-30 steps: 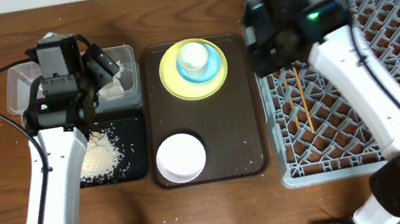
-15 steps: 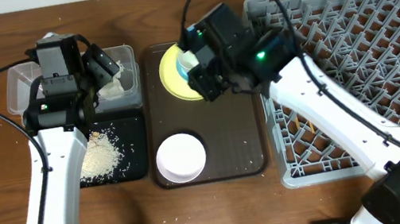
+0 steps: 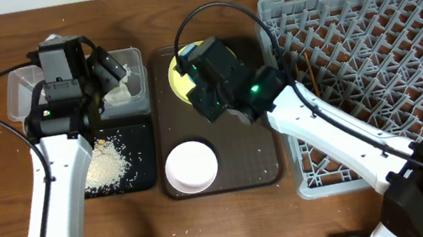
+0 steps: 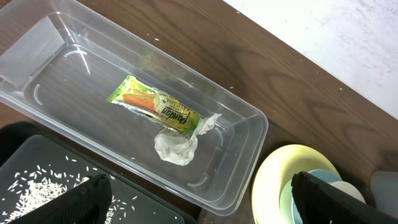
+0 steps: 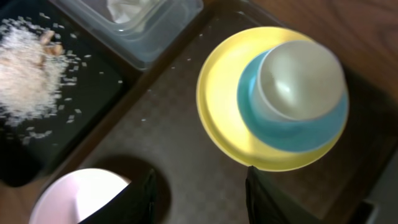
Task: Sort waste into correct bins and load items into the dishwasher rack
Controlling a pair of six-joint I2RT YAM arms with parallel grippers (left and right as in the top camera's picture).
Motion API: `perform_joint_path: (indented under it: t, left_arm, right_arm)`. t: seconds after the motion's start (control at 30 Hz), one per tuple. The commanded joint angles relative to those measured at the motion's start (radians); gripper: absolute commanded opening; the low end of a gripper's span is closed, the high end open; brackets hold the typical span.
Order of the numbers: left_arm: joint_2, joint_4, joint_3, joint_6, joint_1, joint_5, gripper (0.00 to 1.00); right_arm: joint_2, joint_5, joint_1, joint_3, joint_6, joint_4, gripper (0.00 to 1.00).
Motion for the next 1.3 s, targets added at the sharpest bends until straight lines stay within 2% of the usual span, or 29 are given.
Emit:
perform_joint_path:
  t: [0.0, 0.07, 0.13, 0.2, 0.4, 0.67, 0.9, 1.27]
  left_arm:
    - [0.005, 0.001, 0.015, 0.002, 0.005, -0.005, 0.95]
    - [0.005, 0.001, 0.015, 0.002, 0.005, -0.005, 0.95]
    - [0.005, 0.001, 0.015, 0.002, 0.005, -0.005, 0.95]
    - [0.005, 0.001, 0.015, 0.002, 0.005, -0.005, 0.95]
    - [0.005, 0.001, 0.015, 0.002, 0.005, -0.005, 0.95]
    - [0.005, 0.001, 0.015, 0.002, 0.005, -0.005, 0.95]
    - [0.005, 0.001, 0.015, 0.002, 0.005, -0.005, 0.95]
    - [0.005, 0.001, 0.015, 0.002, 0.005, -0.005, 0.95]
  right_arm:
    - [-0.001, 0.04, -0.012, -0.037, -0.067, 0.025, 0.43]
    - [-0.001, 0.031, -0.011, -0.076, -0.093, 0.062, 0.38]
    - [-0.001, -0.016, -0.01, -0.123, -0.161, 0.112, 0.28]
    - [-0.001, -0.046, -0.01, -0.167, -0.197, 0.162, 0.26]
    - [-0.001, -0.045, -0.015, -0.292, -0.242, 0.333, 0.28]
    - [0.008, -0.045, -0.016, -0.414, -0.252, 0.552, 0.35]
    - [0.092, -0.045, -0.016, -0.413, -0.251, 0.607, 0.36]
    - [0.116, 0.015, -0.031, -0.412, -0.252, 0.643, 0.37]
